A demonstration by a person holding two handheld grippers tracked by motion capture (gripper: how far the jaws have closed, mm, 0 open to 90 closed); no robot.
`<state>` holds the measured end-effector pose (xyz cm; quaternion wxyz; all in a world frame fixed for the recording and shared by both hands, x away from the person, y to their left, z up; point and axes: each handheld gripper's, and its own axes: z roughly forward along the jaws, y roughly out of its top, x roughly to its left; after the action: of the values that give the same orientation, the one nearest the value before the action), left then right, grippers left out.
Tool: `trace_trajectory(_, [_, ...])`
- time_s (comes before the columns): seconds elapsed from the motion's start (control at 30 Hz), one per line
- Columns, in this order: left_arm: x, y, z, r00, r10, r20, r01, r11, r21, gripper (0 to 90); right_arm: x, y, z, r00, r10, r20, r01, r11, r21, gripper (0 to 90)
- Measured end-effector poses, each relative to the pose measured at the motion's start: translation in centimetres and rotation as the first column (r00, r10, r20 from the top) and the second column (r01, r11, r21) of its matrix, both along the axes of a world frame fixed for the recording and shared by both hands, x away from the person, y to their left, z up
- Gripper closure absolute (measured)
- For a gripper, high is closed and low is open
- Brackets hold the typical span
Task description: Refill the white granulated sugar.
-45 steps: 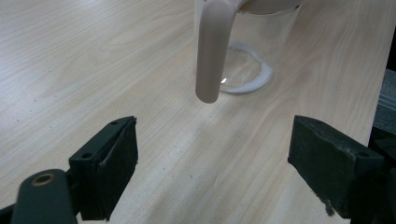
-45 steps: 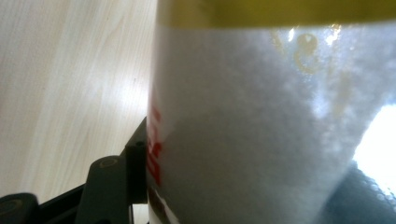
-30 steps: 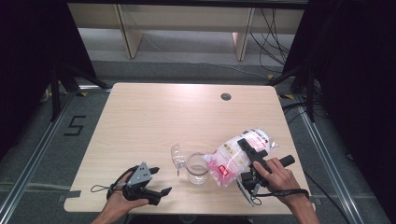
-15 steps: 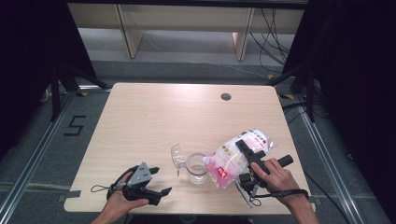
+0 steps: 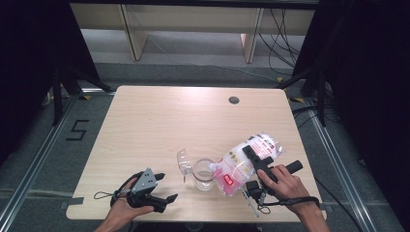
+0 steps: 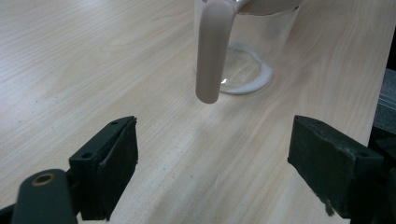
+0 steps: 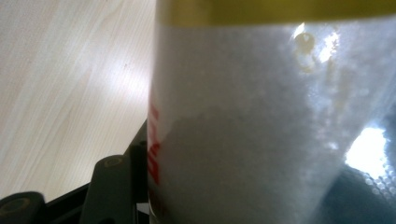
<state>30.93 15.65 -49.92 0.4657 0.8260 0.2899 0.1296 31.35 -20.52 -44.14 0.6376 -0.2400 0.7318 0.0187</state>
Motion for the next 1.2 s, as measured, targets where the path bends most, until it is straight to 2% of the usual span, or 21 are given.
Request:
trace_trajectory(0.03, [0.08,0.11,0.04,1.0000,-0.005,0.005,0.005,0.9998,0.021,15.5,-0.01,0.02,-0.10,1.0000,-0.006,-0.006,0.006,1.0000,0.006,43.7])
trace_trajectory(0.07, [0.07,0.11,0.03,1.0000,-0.005,0.004,0.005,0.9998,0.021,15.5,0.09,0.24,0.14,0.9996,0.023,0.016,-0.023,0.9994,-0.024,43.8])
trace_trajectory(0.1, [0.07,0.11,0.03,1.0000,-0.005,0.004,0.005,0.9998,0.020,15.5,-0.01,0.18,0.02,1.0000,-0.003,-0.002,0.002,0.9999,-0.014,43.9])
trace_trajectory(0.13, [-0.02,0.00,0.00,1.0000,-0.001,-0.001,0.001,1.0000,-0.003,15.5,-0.10,0.16,0.02,1.0000,-0.009,0.002,0.009,0.9999,-0.010,43.9])
trace_trajectory(0.23, [0.02,0.00,0.00,1.0000,-0.005,-0.005,0.005,1.0000,-0.007,15.5,-0.11,0.17,0.06,0.9999,0.001,0.010,-0.001,1.0000,-0.009,44.2])
trace_trajectory(0.3, [0.13,0.07,-0.04,1.0000,-0.003,0.008,0.003,0.9998,0.019,15.5,-0.13,0.18,0.14,0.9999,0.003,0.012,-0.003,0.9999,-0.011,44.5])
trace_trajectory(0.37, [0.07,0.13,0.06,1.0000,-0.008,0.001,0.008,0.9998,0.020,15.5,-0.13,0.19,0.17,0.9999,0.003,0.011,-0.003,0.9999,-0.010,44.7])
trace_trajectory(0.4, [-0.02,0.00,0.02,1.0000,-0.004,-0.005,0.004,1.0000,-0.006,15.5,-0.14,0.18,0.18,0.9999,0.004,0.011,-0.004,1.0000,-0.008,44.9])
trace_trajectory(0.47, [-0.03,-0.01,0.00,1.0000,0.001,-0.002,-0.001,1.0000,-0.006,15.5,-0.16,0.17,0.16,0.9999,0.003,0.017,-0.003,1.0000,-0.006,45.1])
trace_trajectory(0.53, [0.12,0.04,-0.05,1.0000,-0.001,0.007,0.001,0.9999,0.016,15.5,-0.09,0.18,0.17,0.9999,0.009,0.014,-0.009,0.9999,-0.009,45.3])
trace_trajectory(0.57, [0.00,-0.12,-0.11,1.0000,0.002,-0.004,-0.002,0.9997,-0.023,15.5,0.01,0.24,0.29,0.9996,0.023,0.015,-0.023,0.9995,-0.022,45.4])
trace_trajectory(0.6, [-0.05,-0.08,-0.03,1.0000,0.002,-0.006,-0.002,0.9999,-0.014,15.5,0.00,0.28,0.36,0.9996,0.022,0.018,-0.022,0.9993,-0.031,45.5])
trace_trajectory(0.7, [0.00,-0.13,-0.11,1.0000,0.001,-0.003,-0.001,0.9997,-0.024,15.5,-0.02,0.27,0.31,0.9997,0.017,0.019,-0.016,0.9992,-0.035,45.8])
trace_trajectory(0.8, [0.00,-0.12,-0.11,1.0000,0.001,-0.003,-0.001,0.9997,-0.025,15.5,-0.02,0.26,0.30,0.9993,0.028,0.026,-0.027,0.9992,-0.029,46.0])
trace_trajectory(0.87, [0.14,0.06,-0.04,1.0000,-0.003,0.009,0.002,0.9998,0.020,15.5,-0.17,0.14,0.14,0.9999,0.003,0.015,-0.003,0.9999,-0.011,46.2])
trace_trajectory(0.93, [-0.04,0.00,0.01,1.0000,0.000,-0.003,0.000,1.0000,-0.005,15.5,-0.04,0.29,0.38,0.9991,0.032,0.027,-0.031,0.9990,-0.032,46.3])
trace_trajectory(1.03, [-0.04,0.03,0.05,1.0000,0.000,-0.005,0.000,1.0000,-0.003,15.5,-0.18,0.12,0.19,0.9999,0.004,0.013,-0.004,1.0000,-0.004,46.5])
trace_trajectory(1.07, [-0.04,0.04,0.06,1.0000,0.000,-0.005,0.000,1.0000,-0.002,15.5,-0.07,0.23,0.37,0.9992,0.030,0.025,-0.029,0.9992,-0.026,46.5])
trace_trajectory(1.1, [-0.05,0.04,0.06,1.0000,0.000,-0.005,0.000,1.0000,-0.003,15.5,-0.10,0.19,0.34,0.9992,0.027,0.029,-0.026,0.9993,-0.028,46.6])
trace_trajectory(1.17, [-0.05,0.03,0.06,1.0000,0.000,-0.004,0.000,1.0000,-0.002,15.5,-0.25,0.00,0.13,0.9998,-0.002,0.018,0.002,1.0000,-0.004,46.7])
trace_trajectory(1.2, [-0.03,0.03,0.05,1.0000,0.000,-0.005,0.000,1.0000,-0.002,15.5,-0.22,0.02,0.19,0.9998,0.002,0.021,-0.002,0.9999,-0.011,46.8])
